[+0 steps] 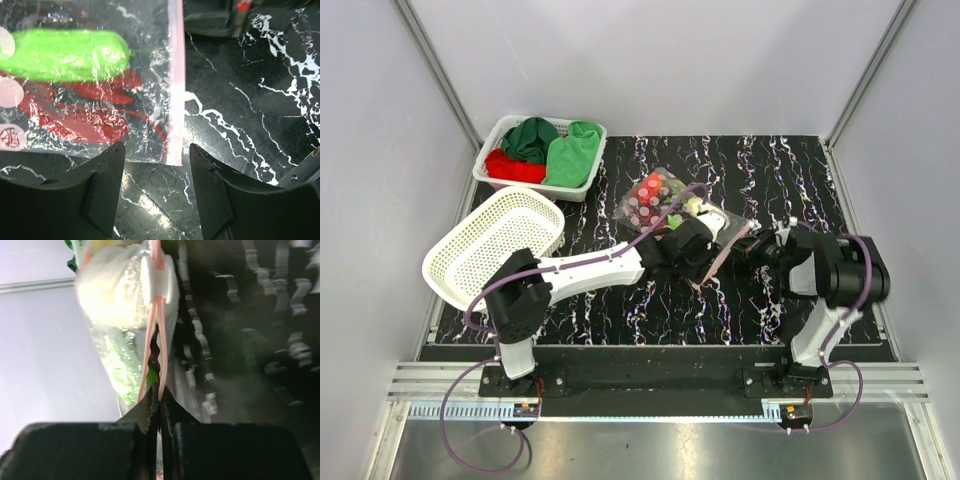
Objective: Open the zip-top bag and remove the fake food
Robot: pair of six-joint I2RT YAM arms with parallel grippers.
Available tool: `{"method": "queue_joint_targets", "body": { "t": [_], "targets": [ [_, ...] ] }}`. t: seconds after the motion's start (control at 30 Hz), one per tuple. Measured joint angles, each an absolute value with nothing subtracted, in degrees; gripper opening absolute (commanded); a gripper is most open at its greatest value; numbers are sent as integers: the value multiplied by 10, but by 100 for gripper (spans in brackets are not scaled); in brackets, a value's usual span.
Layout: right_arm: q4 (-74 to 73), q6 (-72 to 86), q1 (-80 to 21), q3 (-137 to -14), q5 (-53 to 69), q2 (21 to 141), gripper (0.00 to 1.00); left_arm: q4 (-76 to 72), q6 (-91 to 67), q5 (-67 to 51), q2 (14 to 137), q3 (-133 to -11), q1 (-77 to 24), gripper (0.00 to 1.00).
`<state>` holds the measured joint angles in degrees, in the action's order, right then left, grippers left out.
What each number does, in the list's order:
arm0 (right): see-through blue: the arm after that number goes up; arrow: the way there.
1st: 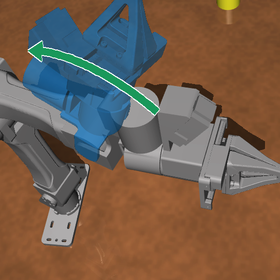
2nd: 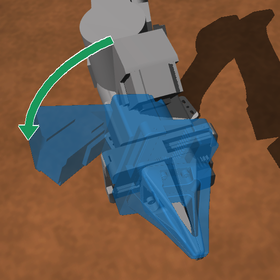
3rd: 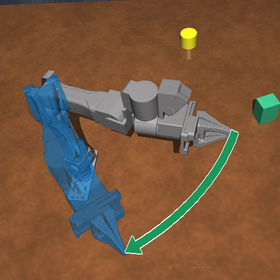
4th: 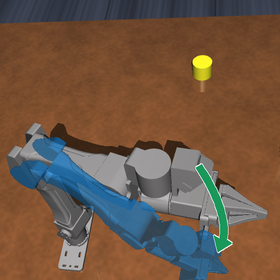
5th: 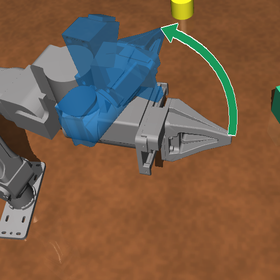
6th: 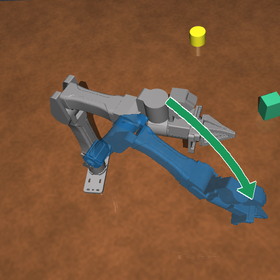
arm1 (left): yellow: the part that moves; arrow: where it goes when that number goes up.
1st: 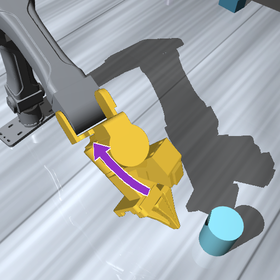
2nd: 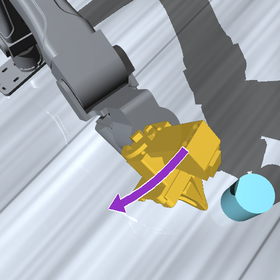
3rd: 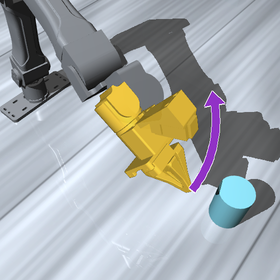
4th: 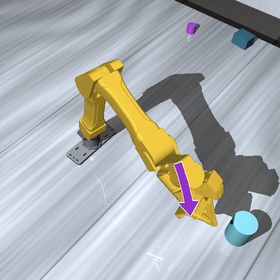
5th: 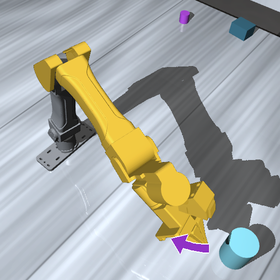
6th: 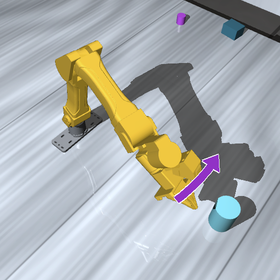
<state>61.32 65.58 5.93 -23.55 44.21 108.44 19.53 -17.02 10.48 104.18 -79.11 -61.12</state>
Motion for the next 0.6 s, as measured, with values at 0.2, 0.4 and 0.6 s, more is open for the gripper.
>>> {"method": "queue_joint_targets", "body": {
  "t": [0.2, 0.4, 0.6],
  "targets": [
    [249, 535, 57, -349, 399, 814, 0, 219, -185, 118, 1006, -801, -611, 61],
    [-35, 387, 57, -557, 372, 733, 0, 228, -211, 132, 928, -834, -611, 63],
    [-249, 276, 8, -672, 316, 739, 0, 225, -240, 137, 840, -839, -611, 67]
  ]
}}
